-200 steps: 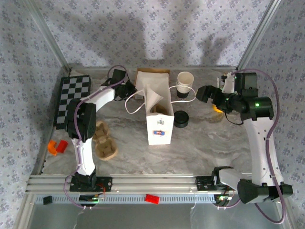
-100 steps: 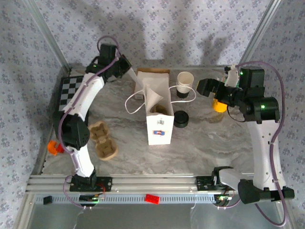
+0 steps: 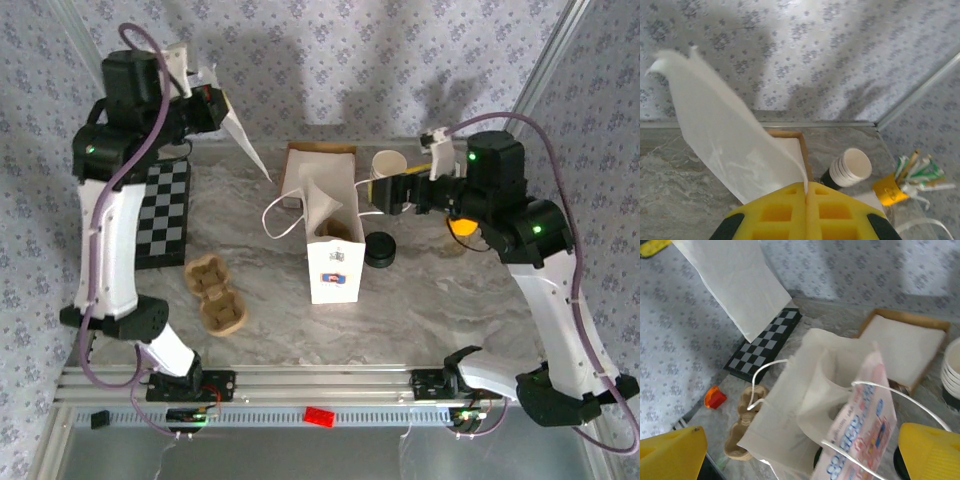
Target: Pack the takeout coffee
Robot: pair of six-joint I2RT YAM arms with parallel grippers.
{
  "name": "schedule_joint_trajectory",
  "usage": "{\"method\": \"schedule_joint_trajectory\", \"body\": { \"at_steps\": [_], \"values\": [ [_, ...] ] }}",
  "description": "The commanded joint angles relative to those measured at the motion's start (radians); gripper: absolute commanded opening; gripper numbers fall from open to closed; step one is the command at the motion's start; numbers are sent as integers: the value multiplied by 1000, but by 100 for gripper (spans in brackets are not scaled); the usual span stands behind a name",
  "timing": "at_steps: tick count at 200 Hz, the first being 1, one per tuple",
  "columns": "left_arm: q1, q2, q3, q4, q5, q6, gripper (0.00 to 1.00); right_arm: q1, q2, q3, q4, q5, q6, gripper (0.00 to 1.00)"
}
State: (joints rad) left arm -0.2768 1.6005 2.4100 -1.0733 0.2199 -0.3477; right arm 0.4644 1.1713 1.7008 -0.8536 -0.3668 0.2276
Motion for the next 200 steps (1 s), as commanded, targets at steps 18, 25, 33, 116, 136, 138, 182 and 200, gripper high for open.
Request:
{"method": "schedule_joint_trajectory", "body": {
  "at_steps": [18,25,33,116,136,138,182,200],
  "values": [
    [-13,-113,-9,-99,162,78,0,187,43,2,161,109,-204,100],
    [-16,-126,-18,-94,161,61,0,218,49,-10,195,125,-230,100],
    [-20,-142,-29,-83,161,41,0,246,56,-20,232,130,-246,100],
    [-148,-251,-209,94,-10,-272,0,504,225,118,300,284,-258,100],
    [-179,-247,-214,108,-16,-301,0,490,286,215,225,312,-219,100],
    [-183,-249,-216,111,-17,-301,0,487,291,222,219,308,-217,100],
    [-203,-240,-193,97,-70,-318,0,442,373,357,93,247,-195,75],
    [-207,-236,-196,98,-70,-330,0,436,399,402,53,223,-210,62]
  ]
}}
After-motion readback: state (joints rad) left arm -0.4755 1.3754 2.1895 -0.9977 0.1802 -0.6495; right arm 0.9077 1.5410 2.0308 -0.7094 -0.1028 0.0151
